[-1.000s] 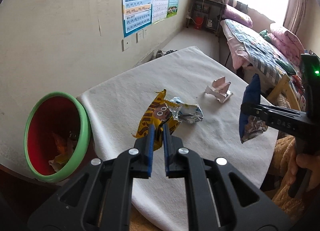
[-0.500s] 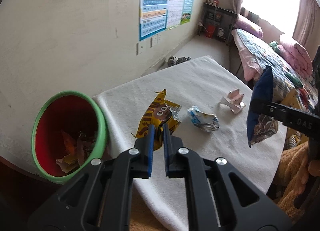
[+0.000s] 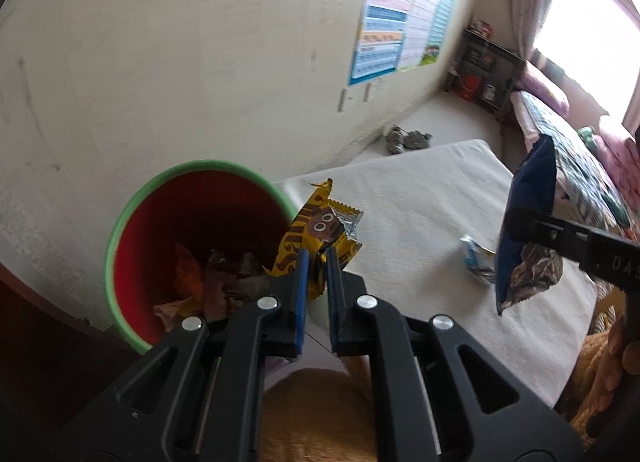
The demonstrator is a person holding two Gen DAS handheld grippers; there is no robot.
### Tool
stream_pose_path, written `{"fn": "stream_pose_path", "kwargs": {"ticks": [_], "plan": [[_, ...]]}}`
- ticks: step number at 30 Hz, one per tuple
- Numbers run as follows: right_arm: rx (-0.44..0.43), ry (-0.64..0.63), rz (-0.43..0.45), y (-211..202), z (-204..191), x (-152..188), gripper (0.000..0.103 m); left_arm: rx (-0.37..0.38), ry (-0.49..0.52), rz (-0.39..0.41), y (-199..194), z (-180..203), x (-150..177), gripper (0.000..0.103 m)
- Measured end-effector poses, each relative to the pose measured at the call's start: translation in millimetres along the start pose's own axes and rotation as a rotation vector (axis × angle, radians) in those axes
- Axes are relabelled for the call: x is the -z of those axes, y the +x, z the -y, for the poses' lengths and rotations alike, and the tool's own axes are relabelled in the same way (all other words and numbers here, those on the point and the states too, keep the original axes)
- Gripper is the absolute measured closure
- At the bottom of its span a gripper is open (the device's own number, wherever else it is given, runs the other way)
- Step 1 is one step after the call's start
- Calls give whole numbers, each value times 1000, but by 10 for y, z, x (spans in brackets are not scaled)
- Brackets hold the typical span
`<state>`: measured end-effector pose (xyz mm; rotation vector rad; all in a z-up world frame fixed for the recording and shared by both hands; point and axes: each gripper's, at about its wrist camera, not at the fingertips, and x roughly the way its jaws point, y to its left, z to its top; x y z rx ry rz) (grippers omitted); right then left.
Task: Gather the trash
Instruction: 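Open both tools over the red bucket to drop the yellow wrapper and blue bag, then grasp the pink paper packet with the right tool while the left tool moves to the silver-blue wrapper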
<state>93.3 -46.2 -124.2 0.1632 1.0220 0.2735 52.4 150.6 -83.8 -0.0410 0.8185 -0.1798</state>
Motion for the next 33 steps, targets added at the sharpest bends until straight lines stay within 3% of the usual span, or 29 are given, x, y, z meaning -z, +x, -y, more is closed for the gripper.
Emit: {"fn": "stream_pose_path", "kwargs": {"ticks": [14, 20, 21, 22, 23, 24, 28, 30, 33], "plan": [[-102, -146, -102, 741, -934, -292, 76, -92, -194, -47, 185, -922, 7, 95], [-141, -181, -129, 960, -1142, -347, 76, -120, -247, -71, 276, -1094, 32, 94], [-152, -178, -129, 973, -1152, -357, 73, -127, -250, -72, 289, -1094, 36, 87], [-167, -171, -129, 991, -1158, -379, 66, -140, -256, -69, 289, -1104, 46, 69], [-177, -162, -121, 995, -1164, -401, 48, -148, -260, -64, 271, -1120, 69, 60], [-182, -155, -109, 980, -1166, -421, 38, -156, -268, -54, 256, -1140, 90, 50], [-157, -121, -68, 861, -1013, -451, 39, -161, -285, -57, 231, -1155, 153, 48], [-95, -88, -42, 754, -796, -438, 39, -151, -279, -58, 209, -1112, 179, 48], [51, 27, 11, 476, -118, -395, 35, -145, -235, -60, 187, -997, 208, 45]]}}
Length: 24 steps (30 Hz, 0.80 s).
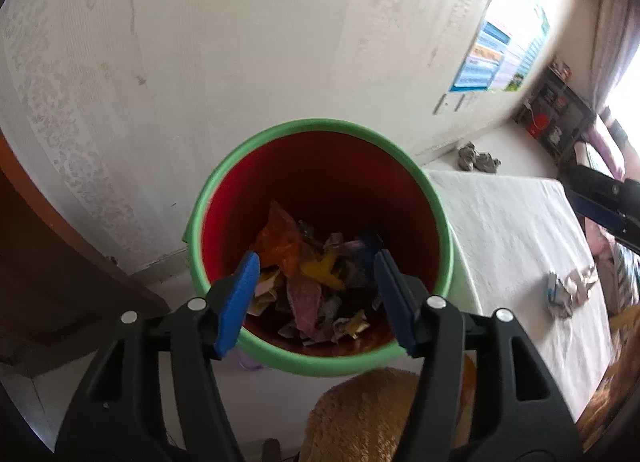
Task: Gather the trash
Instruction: 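Grasp the pink paper packet with the right tool while the left tool moves to the silver-blue wrapper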
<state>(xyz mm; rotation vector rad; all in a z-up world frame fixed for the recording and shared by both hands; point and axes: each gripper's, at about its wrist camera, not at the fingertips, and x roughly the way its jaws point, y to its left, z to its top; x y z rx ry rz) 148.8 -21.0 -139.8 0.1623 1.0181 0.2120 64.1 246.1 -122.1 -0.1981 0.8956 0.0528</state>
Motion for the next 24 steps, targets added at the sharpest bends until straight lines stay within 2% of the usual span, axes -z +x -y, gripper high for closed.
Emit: {"fn": "stream_pose_path", "kwargs": {"ticks": [3, 5, 8, 10, 12, 15, 18, 22, 23, 24], "plan": [[142, 122, 31, -251, 716, 38, 33, 16, 41, -12, 0, 167, 46, 44], [259, 249, 33, -425, 1342, 115, 31, 34, 53, -21, 4, 277, 67, 44], [353, 425, 31, -571, 2055, 240, 29, 69, 84, -32, -10, 496, 119, 44], [401, 494, 10, -569, 2421, 328, 29, 90, 120, -41, -26, 657, 161, 43], [402, 489, -29, -482, 2611, 340, 28, 104, 162, -46, -58, 807, 199, 43], [395, 401, -89, -291, 2688, 320, 21, 118, 205, -47, -119, 986, 248, 42], [432, 304, -143, -60, 2752, 250, 16, 121, 223, -54, -160, 1107, 291, 41], [393, 303, -205, 45, 2853, 393, 16, 112, 247, -67, -178, 1240, 336, 41], [380, 294, -191, 22, 2855, 402, 22, 116, 253, -73, -172, 1291, 345, 41], [346, 282, -182, -26, 2839, 408, 43, 120, 264, -77, -164, 1355, 352, 41]]}}
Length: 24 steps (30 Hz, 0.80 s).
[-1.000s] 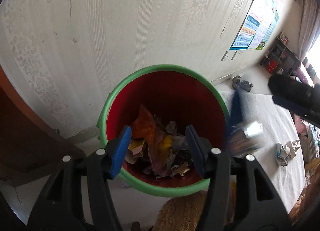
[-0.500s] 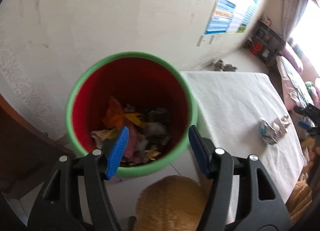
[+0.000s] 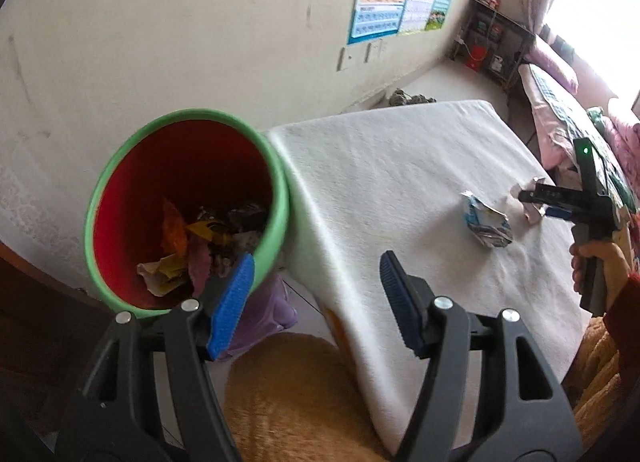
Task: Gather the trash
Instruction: 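Grasp the pink paper packet with the right tool while the left tool moves to the silver-blue wrapper, then close the left tool on the silver-blue wrapper and lift it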
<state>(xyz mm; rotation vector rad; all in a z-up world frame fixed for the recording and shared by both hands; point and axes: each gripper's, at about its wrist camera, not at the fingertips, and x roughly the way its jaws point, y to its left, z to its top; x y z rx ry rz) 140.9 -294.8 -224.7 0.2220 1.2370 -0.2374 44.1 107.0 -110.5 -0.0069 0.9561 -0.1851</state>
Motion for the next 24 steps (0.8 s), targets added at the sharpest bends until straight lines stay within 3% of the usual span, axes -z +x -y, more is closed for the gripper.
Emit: {"fn": "stream_pose_path", "kwargs": {"ticks": [3, 9, 14, 18, 24], "plan": [[-44, -19, -12, -175, -21, 41, 43, 17, 36, -4, 58, 216, -50, 41], [-167, -18, 57, -838, -45, 318, 42, 104, 99, -2, 312, 876, -232, 41], [-127, -19, 104, -992, 77, 471, 42, 152, 118, -35, 641, 1446, -349, 41], [-172, 34, 97, -976, 183, 464, 42, 127, 153, -72, 861, 1729, -349, 35], [-251, 66, 107, -1022, 208, 398, 41, 68, 178, -133, 1145, 1960, -324, 35]]}}
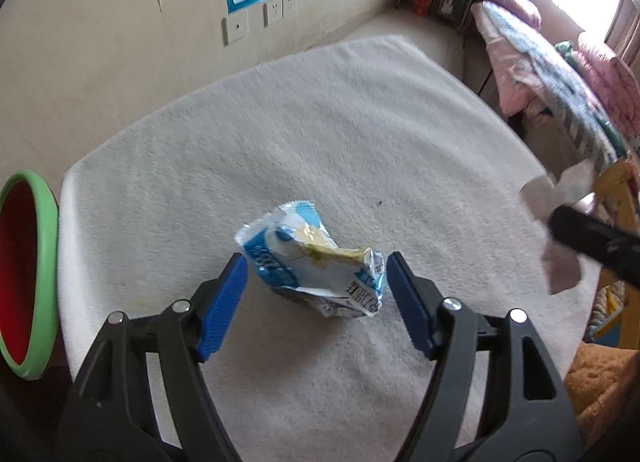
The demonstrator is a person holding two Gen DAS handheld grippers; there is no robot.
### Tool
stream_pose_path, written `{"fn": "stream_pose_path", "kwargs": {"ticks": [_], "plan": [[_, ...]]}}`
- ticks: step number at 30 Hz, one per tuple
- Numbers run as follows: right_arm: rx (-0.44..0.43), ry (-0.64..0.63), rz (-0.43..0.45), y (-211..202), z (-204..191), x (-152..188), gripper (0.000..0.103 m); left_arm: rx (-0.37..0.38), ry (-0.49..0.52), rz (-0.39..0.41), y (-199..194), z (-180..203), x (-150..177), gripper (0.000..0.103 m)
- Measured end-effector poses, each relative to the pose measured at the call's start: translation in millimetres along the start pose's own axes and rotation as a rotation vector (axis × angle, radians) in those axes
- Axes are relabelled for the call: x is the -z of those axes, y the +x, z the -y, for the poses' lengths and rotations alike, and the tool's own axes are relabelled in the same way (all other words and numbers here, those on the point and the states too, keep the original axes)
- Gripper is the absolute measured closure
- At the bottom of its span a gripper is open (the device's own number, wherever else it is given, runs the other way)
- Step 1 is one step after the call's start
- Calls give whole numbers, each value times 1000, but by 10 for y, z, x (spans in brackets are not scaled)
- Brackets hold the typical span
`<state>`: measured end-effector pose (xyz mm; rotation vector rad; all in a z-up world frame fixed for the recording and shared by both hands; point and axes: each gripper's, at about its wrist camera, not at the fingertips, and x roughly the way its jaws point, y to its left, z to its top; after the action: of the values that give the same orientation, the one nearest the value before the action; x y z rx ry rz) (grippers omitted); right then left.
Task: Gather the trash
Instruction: 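Close the left tool on the silver-blue wrapper and lift it, then carry the silver-blue wrapper with the left tool while the right tool carries the pink packet to the bucket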
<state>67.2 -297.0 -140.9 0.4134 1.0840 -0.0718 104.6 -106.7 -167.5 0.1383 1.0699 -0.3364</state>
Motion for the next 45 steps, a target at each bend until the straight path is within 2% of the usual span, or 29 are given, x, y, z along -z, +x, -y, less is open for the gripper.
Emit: {"fn": "stream_pose_path", "kwargs": {"ticks": [4, 7, 9, 11, 13, 16, 30, 42, 45], "plan": [[-26, 11, 18, -54, -12, -43, 40, -15, 15, -35, 135, 74, 17, 36], [-40, 23, 25, -94, -9, -52, 40, -18, 13, -53, 170, 66, 79, 48], [-46, 28, 25, -94, -6, -50, 40, -14, 18, -61, 190, 79, 92, 62], [-53, 29, 21, -86, -18, -41, 40, -13, 33, -62, 194, 90, 110, 65], [-57, 25, 17, -63, -40, -40, 40, -2, 45, -66, 172, 93, 123, 74], [-58, 20, 12, -36, -67, -33, 40, 7, 39, -65, 118, 79, 130, 78], [-65, 25, 6, 43, -84, -32, 40, 33, 42, -63, -194, -25, 369, 79], [-105, 23, 2, 103, -172, -61, 40, -6, 41, -109, -66, -35, 453, 79], [-116, 31, 1, 111, -175, -75, 40, -12, 51, -116, -27, -20, 453, 76]]}}
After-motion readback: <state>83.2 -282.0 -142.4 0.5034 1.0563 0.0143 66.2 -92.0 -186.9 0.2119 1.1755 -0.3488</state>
